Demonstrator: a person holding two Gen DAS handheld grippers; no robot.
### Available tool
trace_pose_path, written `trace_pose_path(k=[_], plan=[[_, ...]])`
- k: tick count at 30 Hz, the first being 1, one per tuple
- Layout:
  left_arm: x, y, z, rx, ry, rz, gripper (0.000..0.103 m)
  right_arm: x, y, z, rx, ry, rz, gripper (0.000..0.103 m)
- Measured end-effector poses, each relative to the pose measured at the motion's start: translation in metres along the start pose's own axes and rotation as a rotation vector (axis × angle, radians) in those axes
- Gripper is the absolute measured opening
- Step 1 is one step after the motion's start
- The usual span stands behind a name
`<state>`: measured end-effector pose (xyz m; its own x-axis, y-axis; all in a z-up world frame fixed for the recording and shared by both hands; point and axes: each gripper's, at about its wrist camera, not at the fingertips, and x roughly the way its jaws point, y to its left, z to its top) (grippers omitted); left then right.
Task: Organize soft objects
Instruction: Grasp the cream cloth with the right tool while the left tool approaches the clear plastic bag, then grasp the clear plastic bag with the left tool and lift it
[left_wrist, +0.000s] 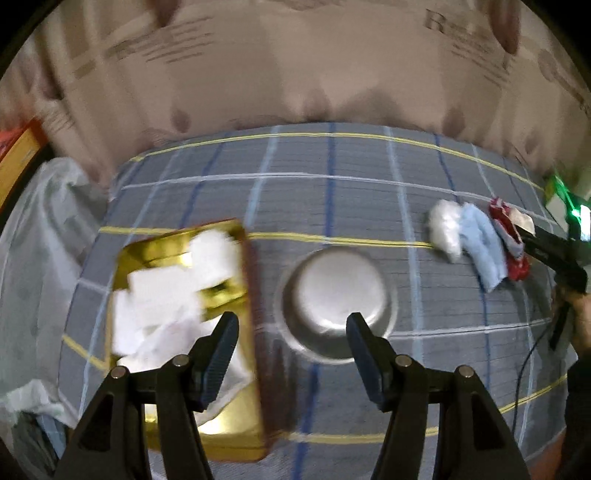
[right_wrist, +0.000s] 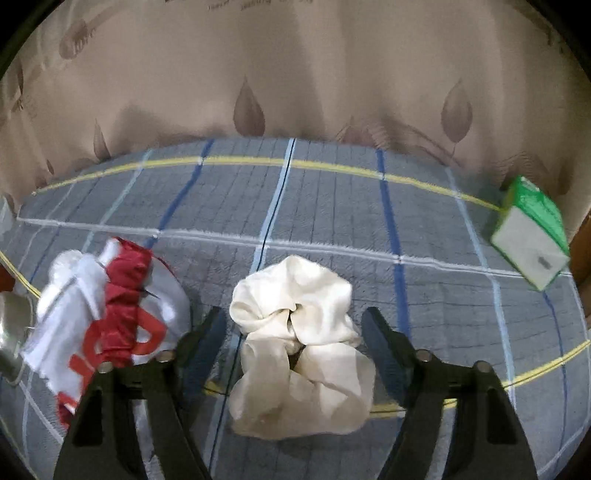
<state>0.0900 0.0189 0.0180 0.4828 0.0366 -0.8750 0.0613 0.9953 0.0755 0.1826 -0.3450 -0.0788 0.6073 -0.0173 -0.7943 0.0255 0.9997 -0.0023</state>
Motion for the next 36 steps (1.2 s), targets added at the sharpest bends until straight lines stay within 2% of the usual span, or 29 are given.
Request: trace_pose_path(k=[1, 3, 4, 5, 7, 12, 16, 21, 24, 32, 36], plan=[[0.004, -0.011, 0.004, 0.022, 0.000, -0.008, 0.062, 0.003, -0.001, -0.001, 0.000, 0.010, 0.004, 0.039], [0.012, -0.032, 0.011, 0.060, 0.002, -0.016, 0.062, 0.004, -0.004, -0.004, 0.012, 0.004, 0.020, 0.035], [0.016, -0.040, 0.013, 0.073, 0.004, -0.025, 0.062, 0.002, -0.005, -0.006, 0.011, 0.002, 0.016, 0.026], [0.020, -0.049, 0.017, 0.087, 0.006, -0.036, 0.062, -0.002, -0.007, -0.009, 0.014, 0.001, 0.018, 0.022], [0.027, -0.067, 0.022, 0.105, 0.010, -0.063, 0.062, -0.009, -0.012, -0.017, 0.038, 0.002, 0.036, 0.019], [0.043, -0.103, 0.035, 0.148, 0.013, -0.123, 0.062, -0.033, -0.021, -0.049, 0.054, 0.009, 0.041, 0.019], [0.058, -0.128, 0.045, 0.184, 0.021, -0.175, 0.062, -0.053, -0.027, -0.079, 0.063, -0.021, 0.032, 0.019], [0.080, -0.150, 0.058, 0.216, 0.049, -0.191, 0.062, -0.052, -0.034, -0.080, 0.105, -0.024, 0.057, 0.019], [0.089, -0.158, 0.064, 0.219, 0.036, -0.176, 0.062, -0.051, -0.034, -0.079, 0.107, -0.023, 0.062, 0.019], [0.123, -0.162, 0.080, 0.146, 0.089, -0.204, 0.062, -0.050, -0.039, -0.079, 0.127, -0.025, 0.088, 0.021], [0.134, -0.165, 0.083, 0.131, 0.106, -0.202, 0.062, -0.051, -0.037, -0.079, 0.112, -0.023, 0.075, 0.022]])
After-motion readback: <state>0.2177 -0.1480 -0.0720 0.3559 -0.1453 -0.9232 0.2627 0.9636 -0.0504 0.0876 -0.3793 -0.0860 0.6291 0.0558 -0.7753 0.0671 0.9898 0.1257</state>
